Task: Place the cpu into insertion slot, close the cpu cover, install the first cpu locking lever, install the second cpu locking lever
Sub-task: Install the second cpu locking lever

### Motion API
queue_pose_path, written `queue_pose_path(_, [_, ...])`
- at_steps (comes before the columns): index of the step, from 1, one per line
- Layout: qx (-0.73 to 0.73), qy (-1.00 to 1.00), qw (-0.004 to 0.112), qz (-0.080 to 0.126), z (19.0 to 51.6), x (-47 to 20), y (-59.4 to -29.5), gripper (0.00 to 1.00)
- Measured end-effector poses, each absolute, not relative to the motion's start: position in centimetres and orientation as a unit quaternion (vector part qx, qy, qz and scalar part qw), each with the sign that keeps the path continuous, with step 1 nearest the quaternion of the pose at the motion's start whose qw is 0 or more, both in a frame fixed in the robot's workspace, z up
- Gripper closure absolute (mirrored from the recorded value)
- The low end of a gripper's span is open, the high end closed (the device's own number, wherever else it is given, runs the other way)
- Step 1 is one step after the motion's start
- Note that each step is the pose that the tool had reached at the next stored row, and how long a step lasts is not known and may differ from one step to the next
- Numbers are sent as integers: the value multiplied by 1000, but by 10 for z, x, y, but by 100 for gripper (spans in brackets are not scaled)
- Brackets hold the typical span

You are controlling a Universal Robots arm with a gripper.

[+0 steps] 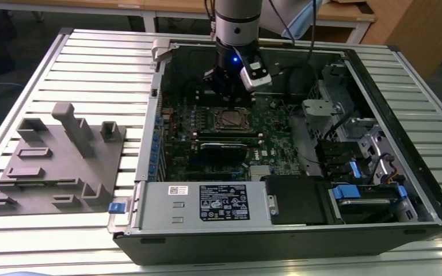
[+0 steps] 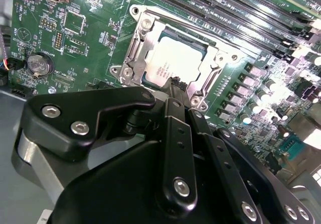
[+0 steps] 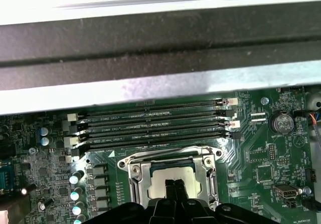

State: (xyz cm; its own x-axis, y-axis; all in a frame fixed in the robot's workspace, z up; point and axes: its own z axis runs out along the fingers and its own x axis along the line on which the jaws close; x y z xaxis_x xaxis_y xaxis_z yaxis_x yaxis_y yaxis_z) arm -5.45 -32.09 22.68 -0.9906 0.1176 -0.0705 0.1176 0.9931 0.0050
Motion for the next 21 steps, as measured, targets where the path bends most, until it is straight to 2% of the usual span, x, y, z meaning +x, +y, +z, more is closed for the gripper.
queue_pose_path(21, [59,998,35,2,233,-54,-322,89])
